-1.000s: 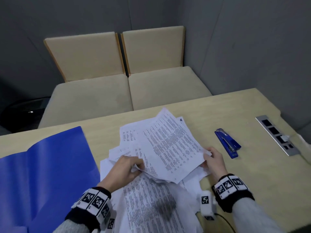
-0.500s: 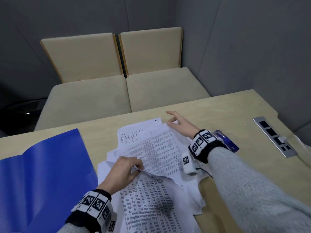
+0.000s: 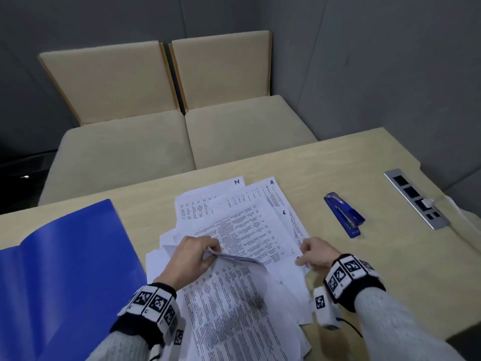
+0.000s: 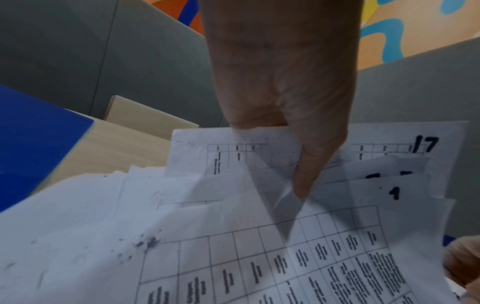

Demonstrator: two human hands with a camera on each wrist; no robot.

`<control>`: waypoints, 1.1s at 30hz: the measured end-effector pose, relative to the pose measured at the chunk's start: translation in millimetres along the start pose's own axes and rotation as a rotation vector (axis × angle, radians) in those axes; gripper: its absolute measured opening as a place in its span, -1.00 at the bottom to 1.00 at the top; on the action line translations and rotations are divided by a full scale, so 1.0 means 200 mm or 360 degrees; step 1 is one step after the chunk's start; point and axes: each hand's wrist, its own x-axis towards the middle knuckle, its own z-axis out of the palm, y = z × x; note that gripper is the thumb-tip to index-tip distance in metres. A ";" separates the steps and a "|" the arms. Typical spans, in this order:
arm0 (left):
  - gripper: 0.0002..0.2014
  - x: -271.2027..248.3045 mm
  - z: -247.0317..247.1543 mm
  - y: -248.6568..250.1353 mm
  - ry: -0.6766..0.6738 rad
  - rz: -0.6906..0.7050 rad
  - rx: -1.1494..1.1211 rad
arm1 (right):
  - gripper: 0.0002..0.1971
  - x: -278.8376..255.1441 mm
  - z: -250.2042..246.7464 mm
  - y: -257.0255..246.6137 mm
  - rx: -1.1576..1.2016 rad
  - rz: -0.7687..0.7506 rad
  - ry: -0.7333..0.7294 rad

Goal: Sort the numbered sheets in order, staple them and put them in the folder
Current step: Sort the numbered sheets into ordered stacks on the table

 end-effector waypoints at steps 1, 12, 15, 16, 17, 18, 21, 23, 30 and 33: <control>-0.92 0.00 0.00 0.00 -0.0002 -0.0009 0.0005 | -0.72 0.00 0.02 0.00 -0.0020 -0.0028 0.0070; -0.97 0.02 -0.06 0.01 -0.0018 -0.0091 0.0082 | -0.88 0.01 -0.13 -0.20 0.0149 -0.0494 0.0872; -0.97 0.05 -0.09 0.03 -0.0075 -0.0087 0.0121 | -0.86 0.05 -0.18 -0.29 0.0540 -0.0535 0.0843; -0.96 0.06 -0.10 0.03 -0.0108 -0.0110 0.0114 | -0.86 0.06 -0.22 -0.34 0.0536 -0.0547 0.0892; -0.96 0.08 -0.11 0.03 -0.0151 -0.0149 0.0102 | -0.83 0.05 -0.26 -0.39 0.0474 -0.0596 0.0933; -0.92 0.10 -0.13 0.03 -0.0199 -0.0197 0.0086 | -0.81 0.05 -0.30 -0.45 0.0378 -0.0677 0.0934; -0.87 0.18 -0.18 0.02 -0.0357 -0.0298 0.0051 | -0.78 0.07 -0.39 -0.61 0.0082 -0.0879 0.0717; -0.77 0.24 -0.18 0.02 -0.0457 -0.0359 0.0044 | -0.79 0.10 -0.36 -0.68 -0.0064 -0.0874 0.0547; -0.61 0.22 0.00 0.01 0.0232 -0.0198 0.0496 | -0.53 0.15 0.00 -0.58 0.0306 -0.0390 0.0324; -0.52 0.10 0.12 0.01 0.0138 -0.0126 0.0547 | -0.53 0.16 0.06 -0.51 0.0427 -0.0296 0.0359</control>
